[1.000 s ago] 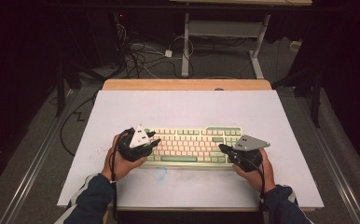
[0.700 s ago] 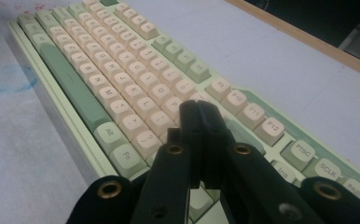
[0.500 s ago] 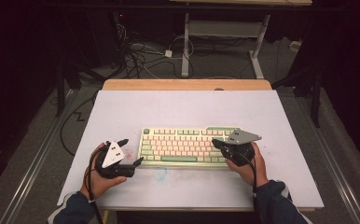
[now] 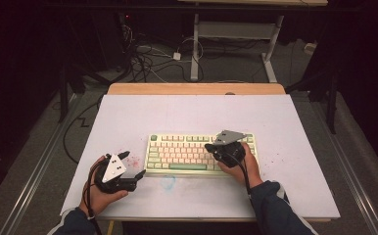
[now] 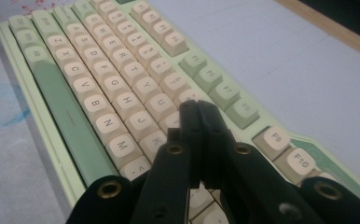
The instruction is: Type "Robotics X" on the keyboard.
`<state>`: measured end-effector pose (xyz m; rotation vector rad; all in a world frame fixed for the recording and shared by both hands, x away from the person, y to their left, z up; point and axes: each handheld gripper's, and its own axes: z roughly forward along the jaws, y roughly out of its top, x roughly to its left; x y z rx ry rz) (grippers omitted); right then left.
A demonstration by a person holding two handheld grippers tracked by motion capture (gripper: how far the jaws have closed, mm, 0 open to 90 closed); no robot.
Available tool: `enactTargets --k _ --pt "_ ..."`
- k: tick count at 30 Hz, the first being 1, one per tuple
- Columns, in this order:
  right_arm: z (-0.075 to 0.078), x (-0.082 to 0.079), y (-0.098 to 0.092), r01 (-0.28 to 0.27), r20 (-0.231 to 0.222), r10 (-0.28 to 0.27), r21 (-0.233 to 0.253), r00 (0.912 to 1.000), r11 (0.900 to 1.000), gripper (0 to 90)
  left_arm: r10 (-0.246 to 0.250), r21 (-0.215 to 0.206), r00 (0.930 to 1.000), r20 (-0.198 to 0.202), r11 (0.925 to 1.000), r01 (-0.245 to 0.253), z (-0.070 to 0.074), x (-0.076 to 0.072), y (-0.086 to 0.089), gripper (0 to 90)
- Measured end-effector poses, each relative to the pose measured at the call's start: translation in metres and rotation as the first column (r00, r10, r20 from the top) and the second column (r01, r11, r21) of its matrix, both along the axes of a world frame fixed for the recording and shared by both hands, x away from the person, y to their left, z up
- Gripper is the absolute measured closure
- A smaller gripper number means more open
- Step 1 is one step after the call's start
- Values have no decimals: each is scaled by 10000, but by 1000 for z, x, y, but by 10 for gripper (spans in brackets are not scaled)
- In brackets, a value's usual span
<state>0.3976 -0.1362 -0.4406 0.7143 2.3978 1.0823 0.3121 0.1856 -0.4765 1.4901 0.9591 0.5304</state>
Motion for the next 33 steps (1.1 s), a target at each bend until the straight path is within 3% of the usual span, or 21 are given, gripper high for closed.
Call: enactTargets --k 4,13,17,20,23,26,33 --pt "-5 4 5 64 -150 -69 -338 9999 9994 900 -36 93 10000 -28 10000 37 -1 0 -1 183" --pt "-10 8 6 197 -301 -215 -603 9993 9980 900 -111 288 9999 -118 9995 114 -3 1 -4 188" --pt "-9 7 12 197 -280 -232 -1211 9993 9924 900 -130 301 9998 -136 9995 134 -4 1 -4 187" --pt "-9 8 11 288 -393 -336 -1170 9987 9927 900 -154 301 9998 -144 9994 158 -3 1 -5 188" --pt "-5 6 7 233 -419 -257 -557 9988 9982 900 -153 286 9997 -176 9995 158 -4 1 -4 188" --pt "2 -1 1 212 -111 -213 -119 9997 9997 900 -150 286 9997 -214 9995 156 -4 2 -5 188" --pt "16 -14 -17 129 442 -171 930 9989 9956 884 -125 298 9997 -206 9995 131 -3 1 -5 190"
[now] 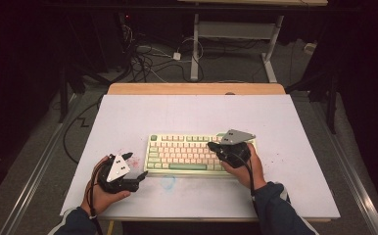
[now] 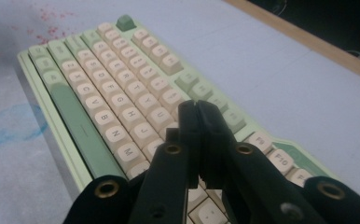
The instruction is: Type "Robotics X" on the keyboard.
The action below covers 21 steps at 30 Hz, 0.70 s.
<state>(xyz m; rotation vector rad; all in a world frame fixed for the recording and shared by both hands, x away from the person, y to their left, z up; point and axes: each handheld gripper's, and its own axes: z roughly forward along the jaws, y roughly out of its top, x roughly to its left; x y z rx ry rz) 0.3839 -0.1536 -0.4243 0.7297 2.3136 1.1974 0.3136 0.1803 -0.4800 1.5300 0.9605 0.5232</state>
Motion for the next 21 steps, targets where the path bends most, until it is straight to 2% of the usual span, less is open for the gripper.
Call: enactTargets --k 2,6,8,10,14,16,17,19,21 --pt "4 -5 -6 44 114 -47 283 9999 9996 857 3 2 10000 -15 10000 -3 0 0 0 190" --pt "10 -13 -16 156 404 -178 552 9990 9984 796 9 -6 10000 -44 10000 -9 0 0 0 191" --pt "11 -17 -21 212 598 -255 714 9979 9972 680 0 63 10000 -36 10000 1 0 0 0 192" --pt "11 -21 -27 105 735 -171 884 9971 9960 606 -10 43 10000 -40 10000 10 0 0 0 194" --pt "9 -29 -38 313 1152 -453 1202 9923 9923 437 57 11 10000 -66 10000 -57 0 1 -2 214" --pt "9 -32 -44 435 1321 -611 1321 9894 9903 390 39 57 10000 -62 10000 -38 0 2 -3 216" --pt "8 -34 -47 492 1254 -664 1360 9899 9895 356 28 35 10000 -50 10000 -27 1 2 -3 216" --pt "7 -38 -52 892 1351 -1077 1360 9850 9867 301 27 -14 10000 -28 10000 -27 1 2 -4 216" --pt "4 -41 -57 1064 1397 -1248 1319 9823 9855 245 67 45 10000 -34 10000 -66 2 3 -4 216"
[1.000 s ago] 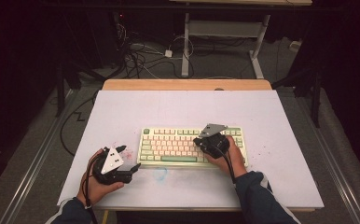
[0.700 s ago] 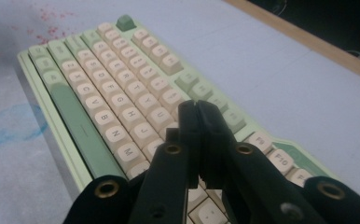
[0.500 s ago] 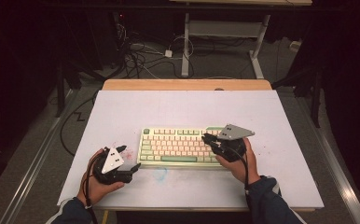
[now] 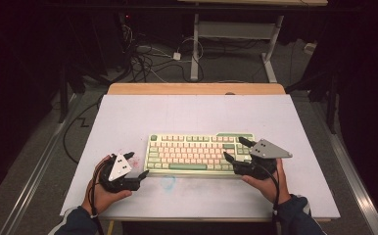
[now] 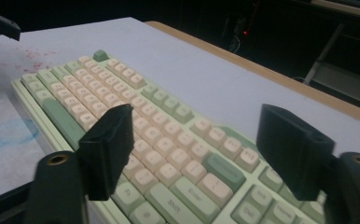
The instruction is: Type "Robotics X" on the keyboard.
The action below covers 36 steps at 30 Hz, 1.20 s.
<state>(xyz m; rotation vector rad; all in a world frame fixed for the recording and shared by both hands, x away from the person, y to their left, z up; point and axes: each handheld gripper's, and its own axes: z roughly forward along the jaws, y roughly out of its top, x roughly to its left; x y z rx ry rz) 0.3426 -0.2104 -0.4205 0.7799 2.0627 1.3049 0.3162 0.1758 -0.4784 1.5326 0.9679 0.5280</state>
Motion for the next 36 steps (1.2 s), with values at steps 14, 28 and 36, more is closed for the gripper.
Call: enactTargets --k 14,28,36 --pt "-26 -27 -17 579 312 -567 -389 9979 9976 179 -482 -357 9975 -523 9983 463 11 2 -10 609" --pt "-34 -25 -8 374 95 -368 -738 9993 9966 183 -1498 -567 9830 -1059 9879 1444 32 28 -59 877" --pt "-35 -25 -8 349 167 -337 -791 9993 9963 184 -1746 -460 9755 -1340 9844 1699 29 41 -92 877"
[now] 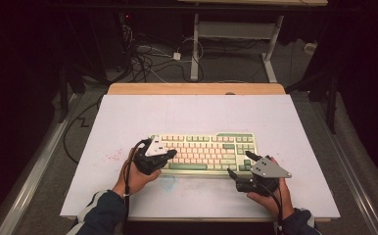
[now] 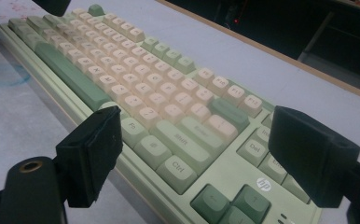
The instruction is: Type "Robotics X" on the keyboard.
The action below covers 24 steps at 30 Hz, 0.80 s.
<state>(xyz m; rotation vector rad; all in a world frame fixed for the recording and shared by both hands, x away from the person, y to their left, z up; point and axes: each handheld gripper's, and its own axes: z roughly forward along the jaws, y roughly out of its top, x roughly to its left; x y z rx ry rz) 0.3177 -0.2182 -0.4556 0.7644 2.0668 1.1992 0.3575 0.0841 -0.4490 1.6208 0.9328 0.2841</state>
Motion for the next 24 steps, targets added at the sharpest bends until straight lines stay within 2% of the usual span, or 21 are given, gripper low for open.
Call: enactTargets --k 8,13,23,24 --pt "-2 0 2 -68 -115 66 -146 9999 9999 185 -252 514 9994 -232 9983 264 -12 6 -28 877" --pt "-4 0 3 -74 -162 70 -187 9998 9998 185 -333 767 9985 -424 9964 364 -19 9 -35 876" --pt "-5 1 3 -82 -256 76 -229 9996 9997 187 -429 942 9985 -328 9945 458 -21 9 -41 875" --pt "-5 1 3 -83 -267 76 -240 9996 9997 187 -461 1105 9982 -388 9926 502 -23 9 -42 875"
